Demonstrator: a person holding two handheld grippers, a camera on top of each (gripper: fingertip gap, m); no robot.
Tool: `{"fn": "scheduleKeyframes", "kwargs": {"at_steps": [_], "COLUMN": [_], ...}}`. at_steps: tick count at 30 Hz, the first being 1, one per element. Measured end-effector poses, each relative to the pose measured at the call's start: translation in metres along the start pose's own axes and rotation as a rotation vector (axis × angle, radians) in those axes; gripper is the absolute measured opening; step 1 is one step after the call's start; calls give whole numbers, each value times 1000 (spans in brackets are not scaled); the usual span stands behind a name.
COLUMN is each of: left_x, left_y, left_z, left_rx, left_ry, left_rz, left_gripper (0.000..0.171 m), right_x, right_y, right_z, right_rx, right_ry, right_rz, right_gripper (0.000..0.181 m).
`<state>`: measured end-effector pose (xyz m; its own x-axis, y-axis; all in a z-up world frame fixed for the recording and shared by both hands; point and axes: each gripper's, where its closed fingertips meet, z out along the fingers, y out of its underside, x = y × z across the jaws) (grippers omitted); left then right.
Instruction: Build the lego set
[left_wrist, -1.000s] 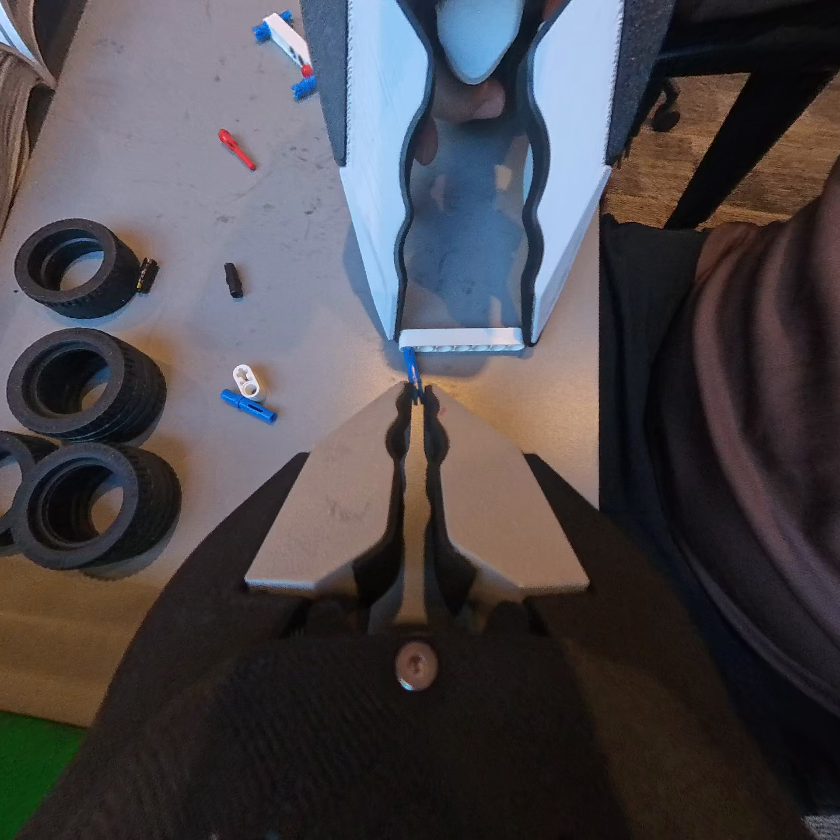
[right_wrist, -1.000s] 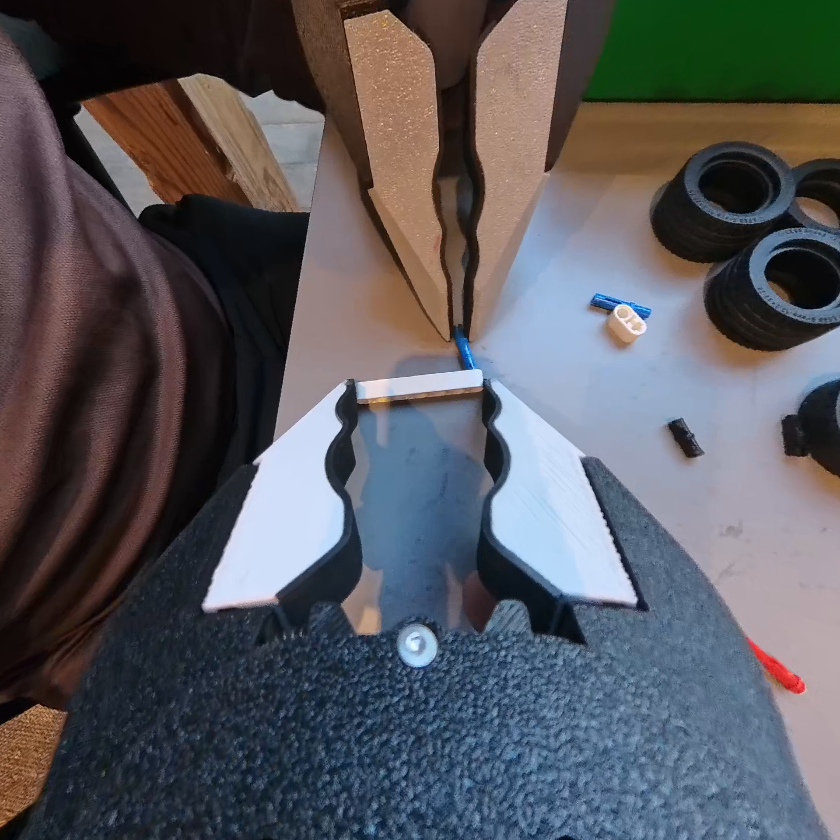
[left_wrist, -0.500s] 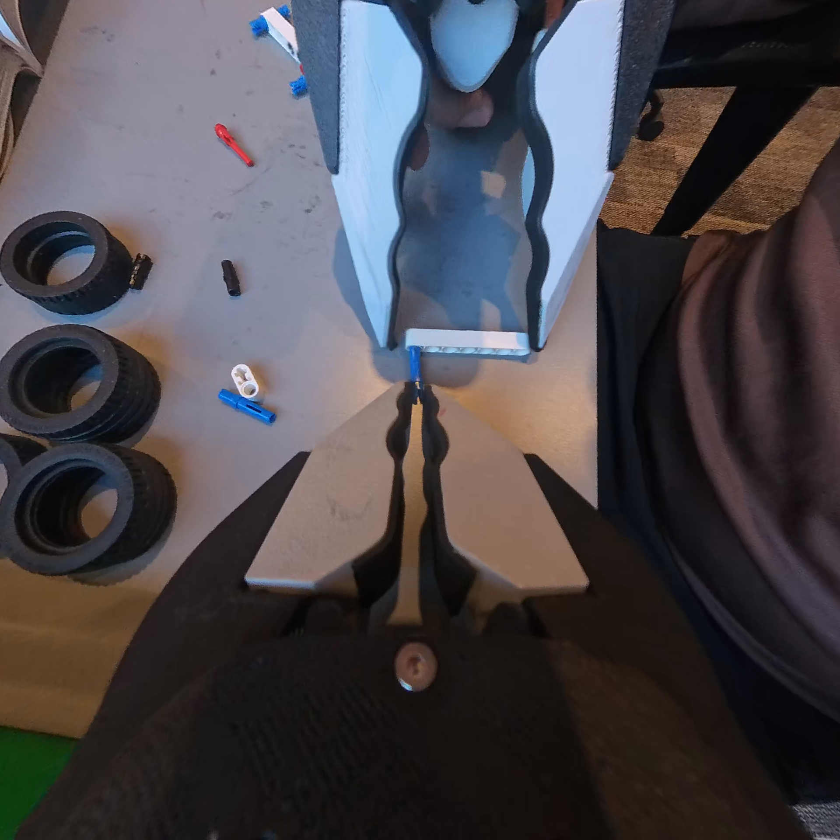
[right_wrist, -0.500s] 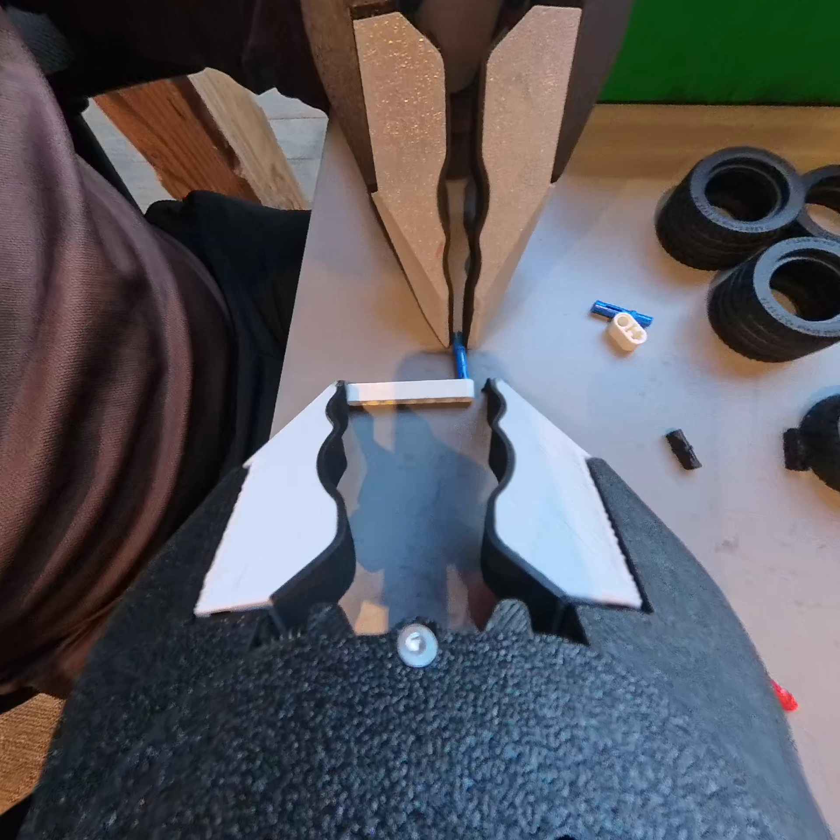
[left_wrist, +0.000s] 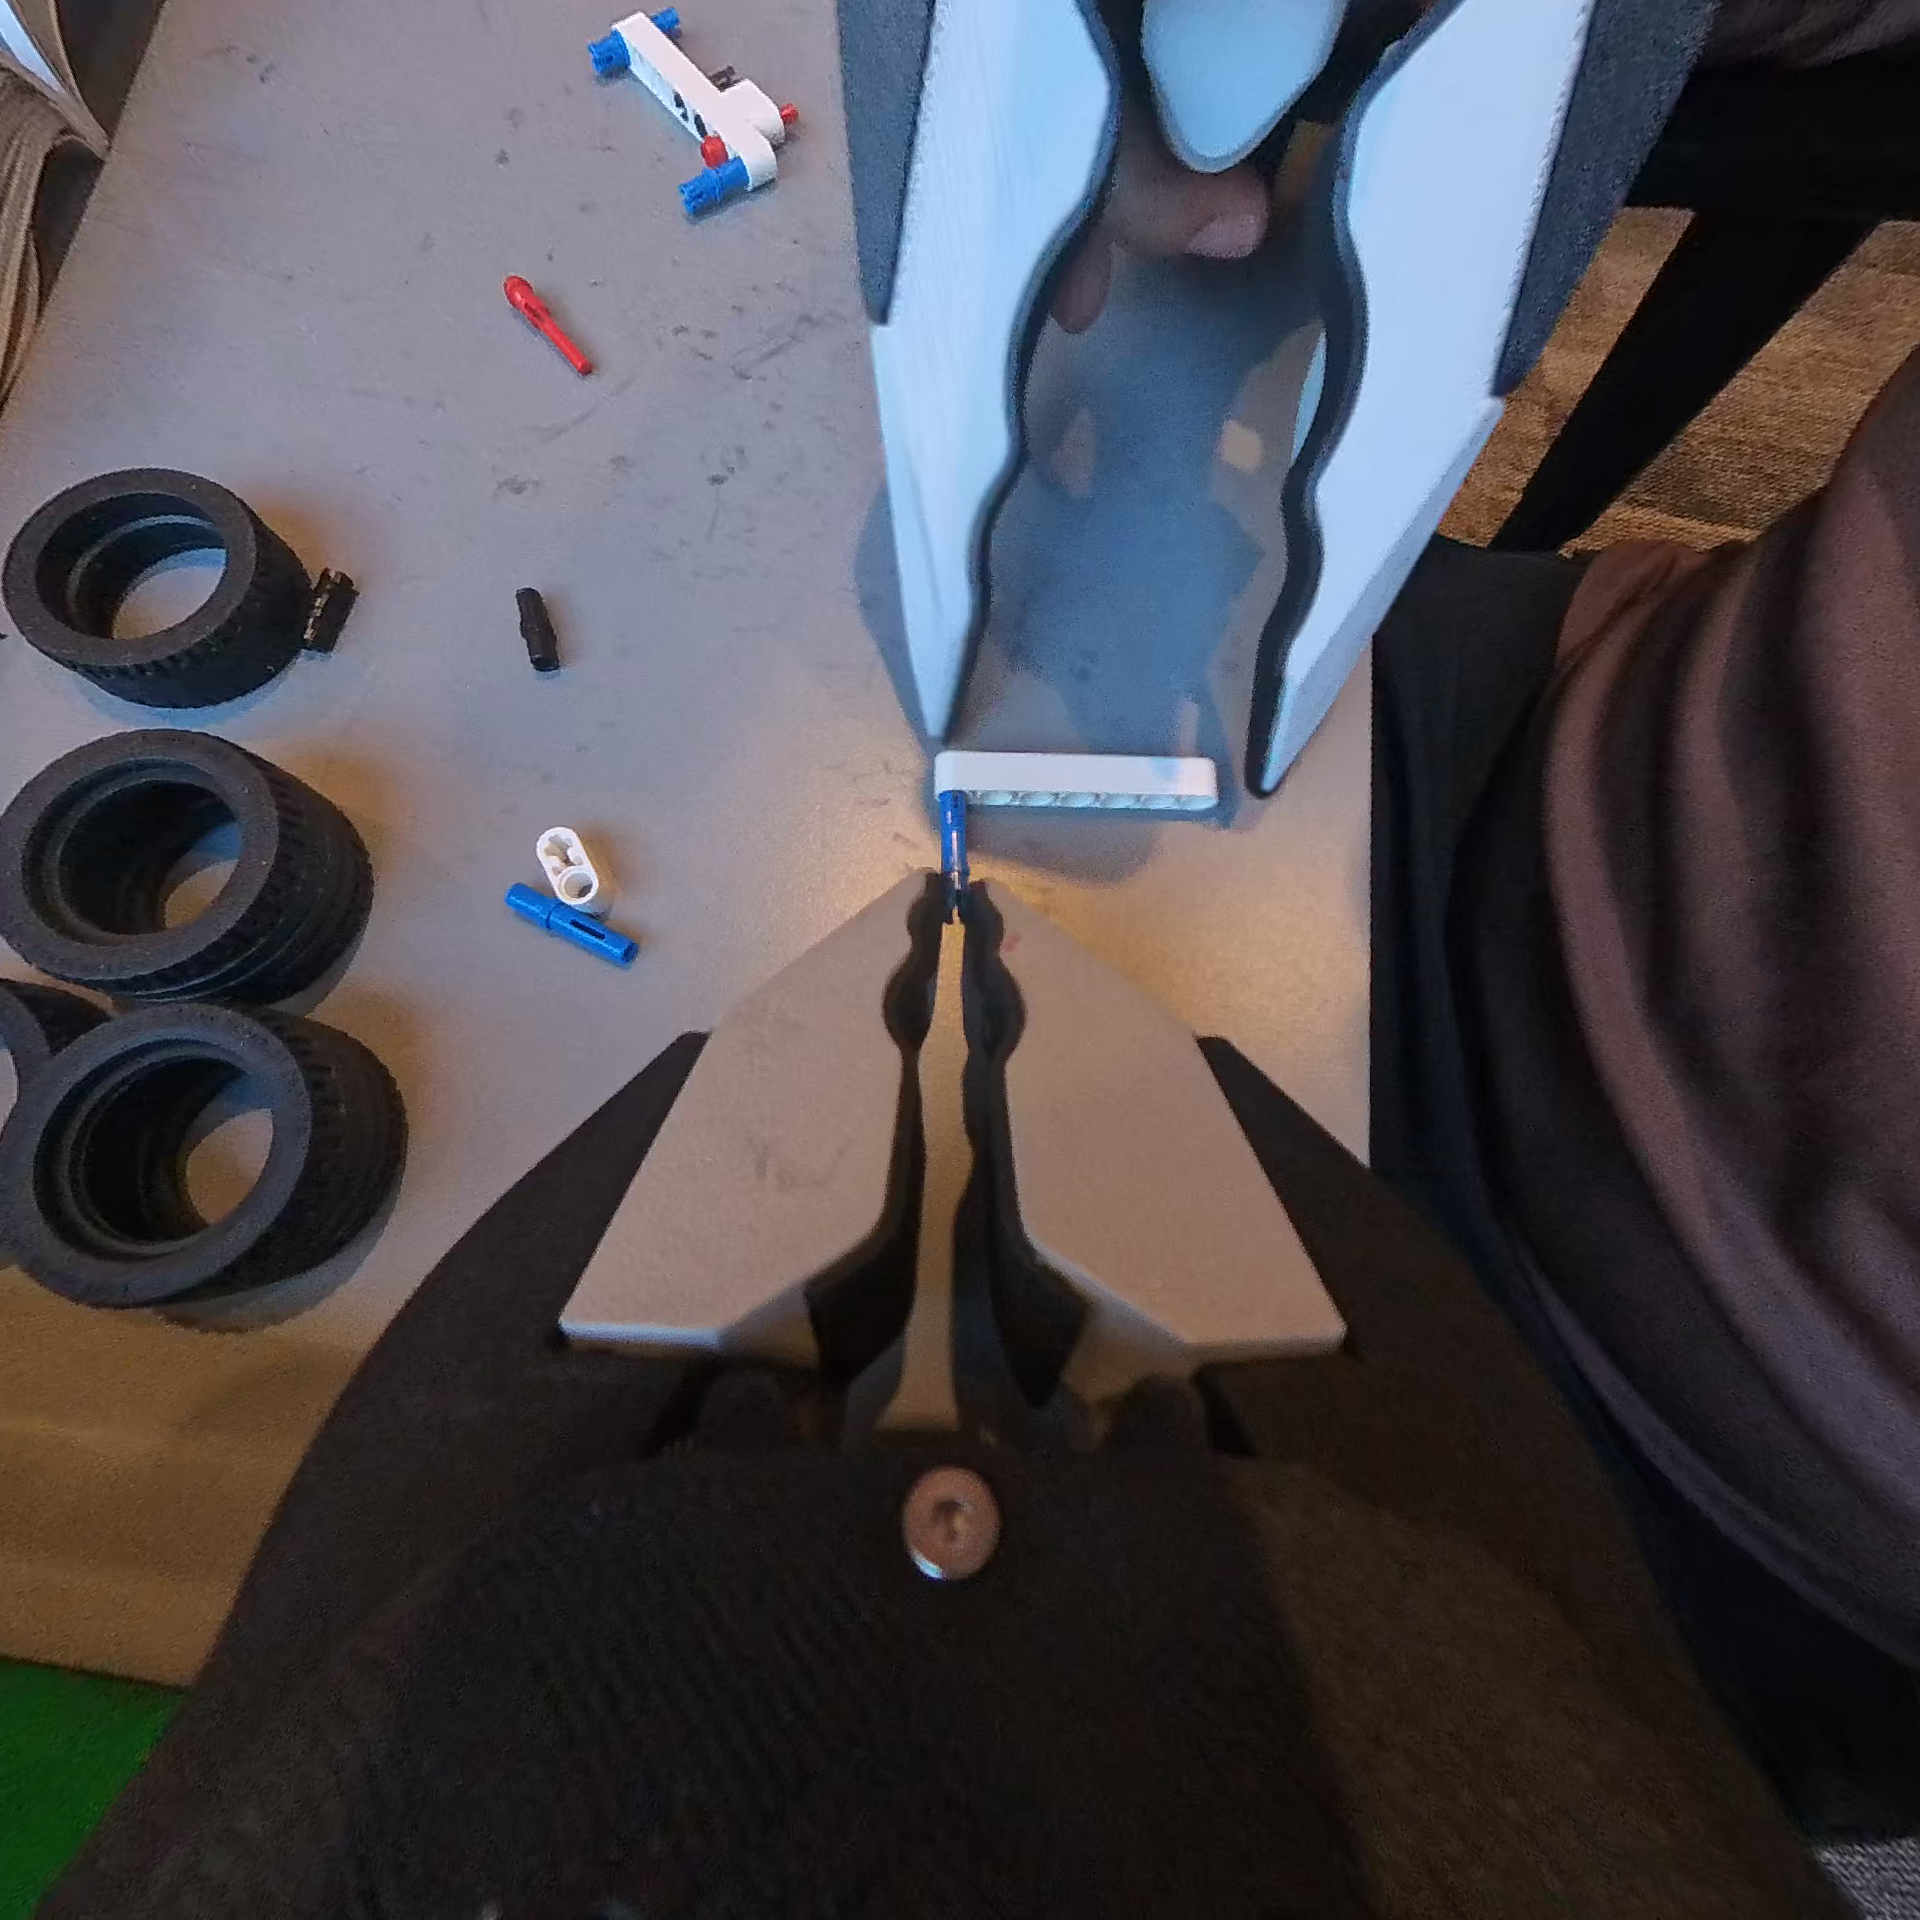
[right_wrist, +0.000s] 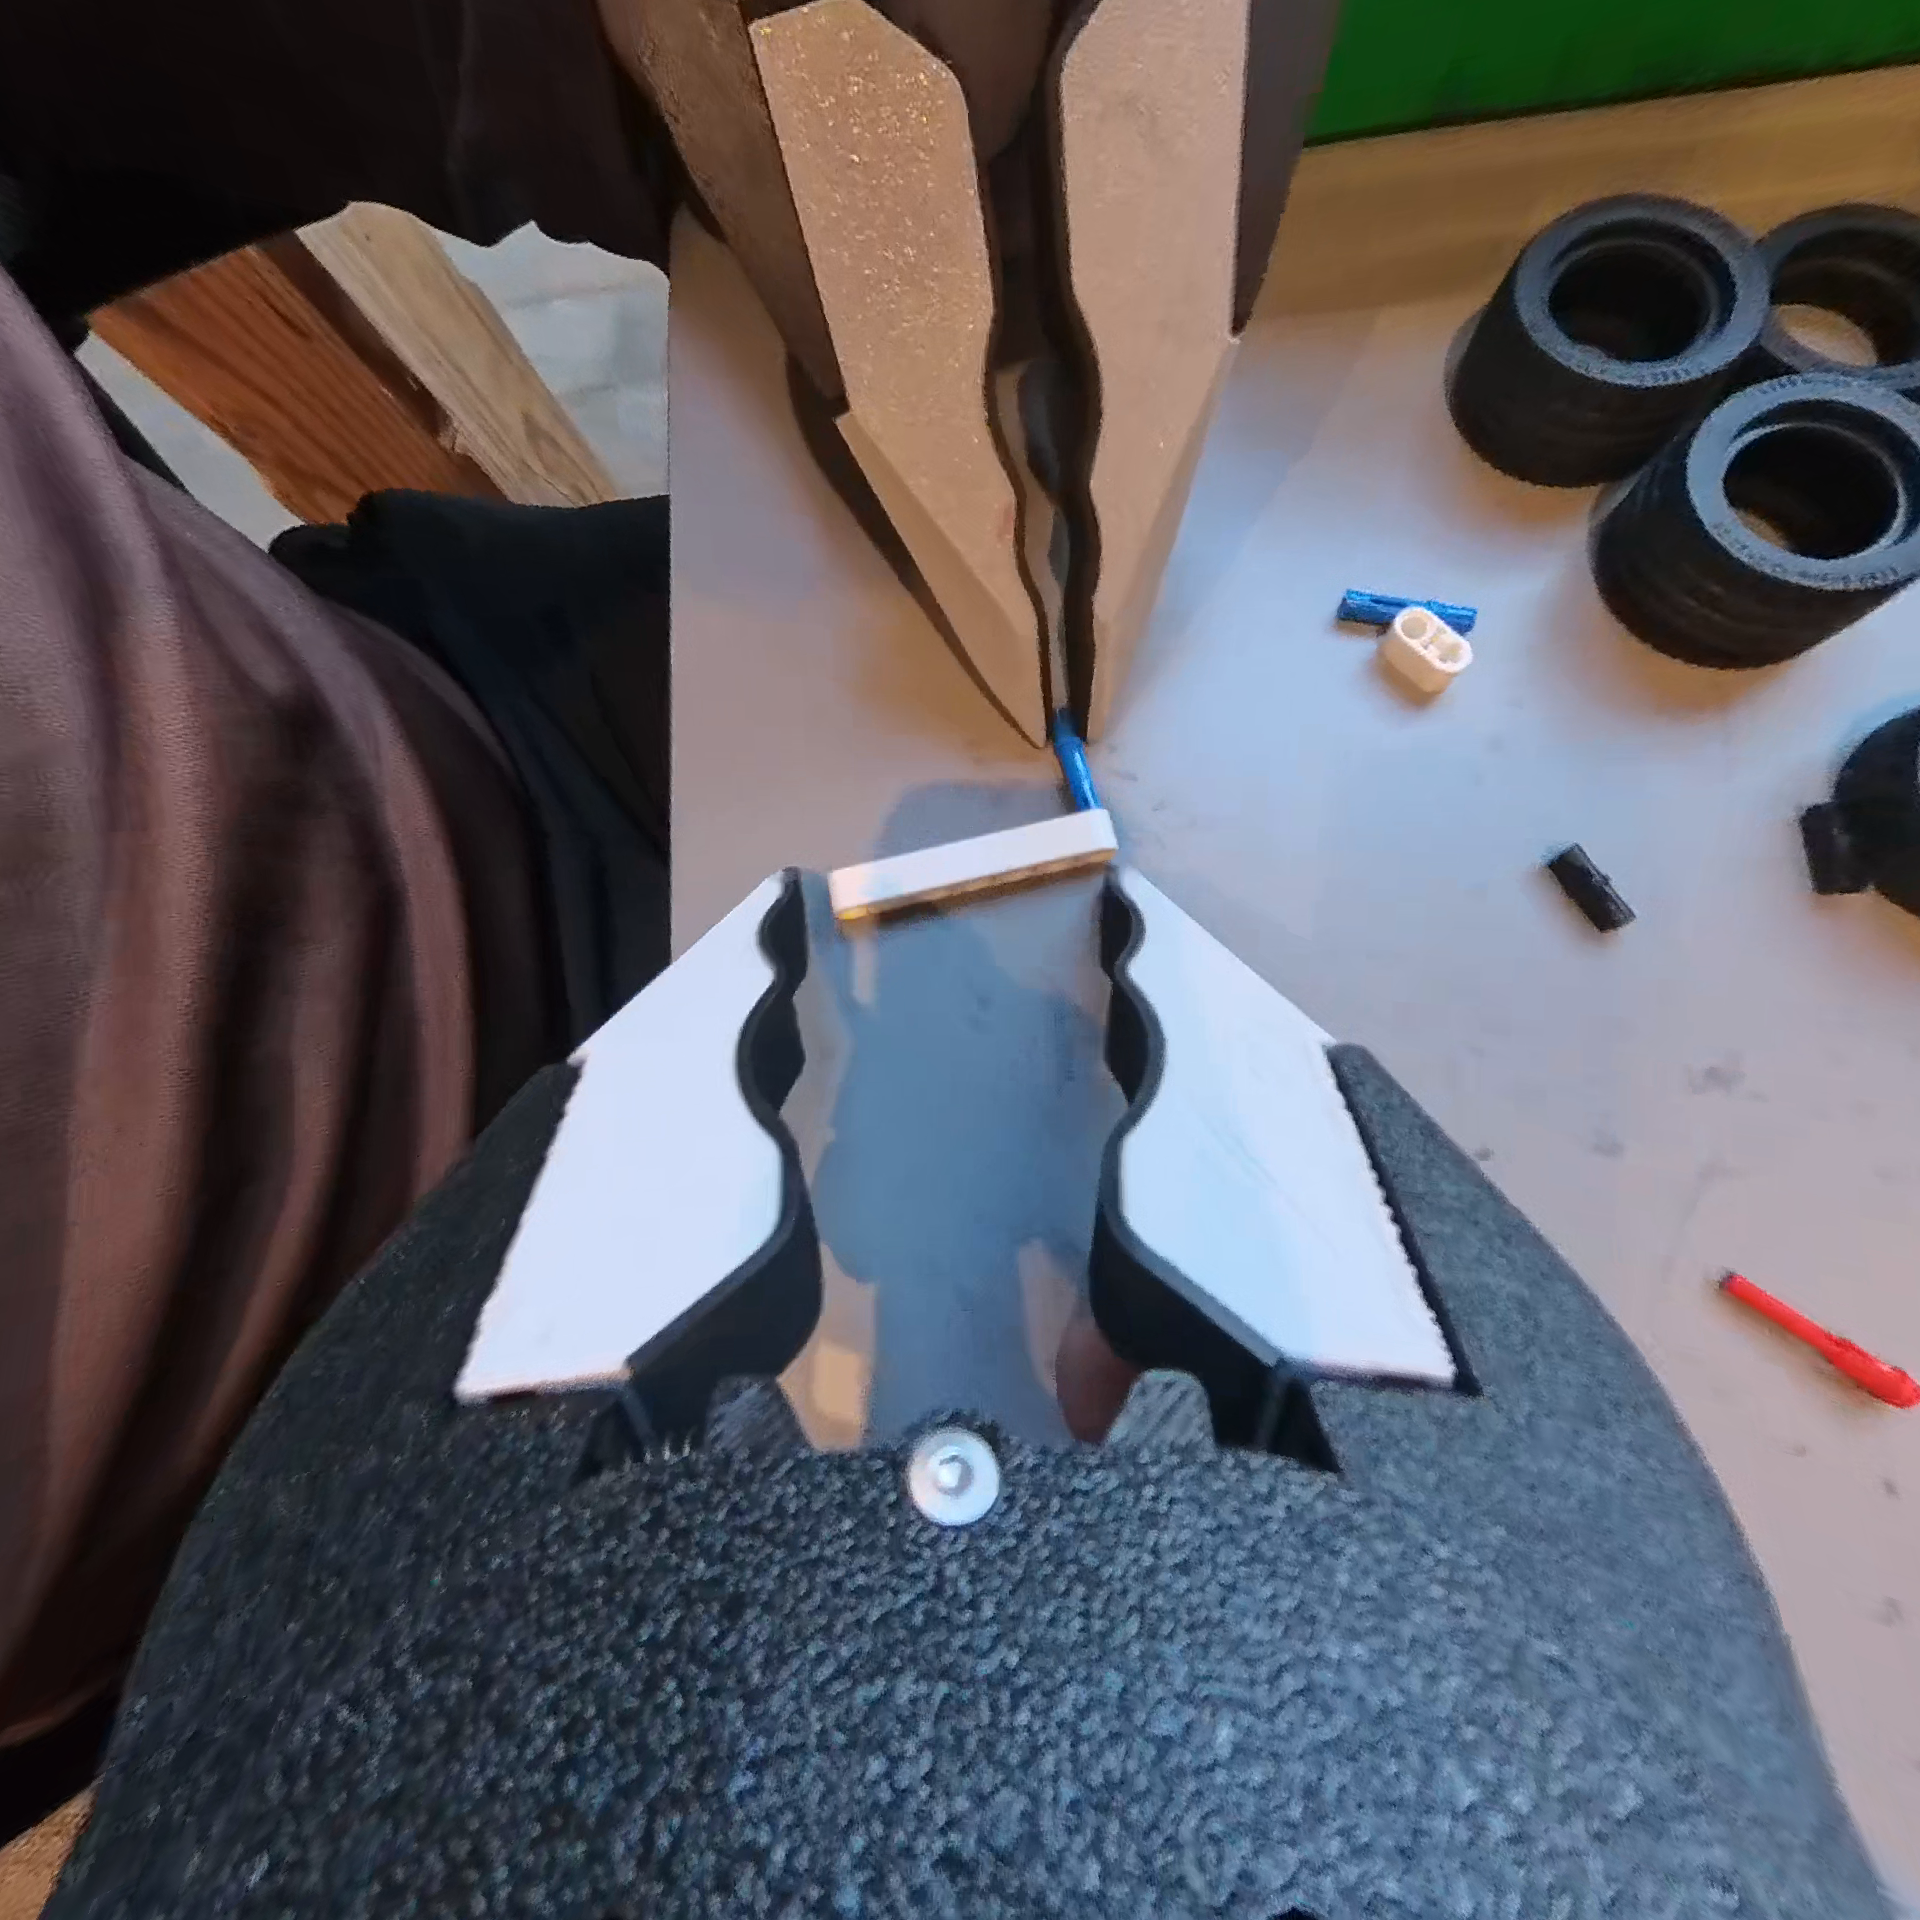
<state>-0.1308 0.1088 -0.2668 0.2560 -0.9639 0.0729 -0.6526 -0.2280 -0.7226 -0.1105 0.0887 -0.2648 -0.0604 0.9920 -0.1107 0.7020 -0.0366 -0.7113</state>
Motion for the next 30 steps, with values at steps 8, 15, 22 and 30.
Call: {"fn": "scheduleKeyframes", "kwargs": {"at_steps": [8,15,22,30], "left_x": [0,0,-7,-9], "left_y": [0,0,-1,-2], "left_z": [0,-1,0,1], "left_rx": [-1,-3,2,7], "left_ry": [1,30,-27,-91], "left_rz": [0,-31,-65,-76], "left_gripper": [1,1,2,1], "right_x": [1,1,1,8], "right_y": [-1,0,0,-1], "right_z": [3,3,3,2], "right_rx": [10,8,9,18], "right_ry": [3,-73,-73,-58], "right_rz": [-42,-118,-124,-73], "right_gripper": [49,49,49,49]}}
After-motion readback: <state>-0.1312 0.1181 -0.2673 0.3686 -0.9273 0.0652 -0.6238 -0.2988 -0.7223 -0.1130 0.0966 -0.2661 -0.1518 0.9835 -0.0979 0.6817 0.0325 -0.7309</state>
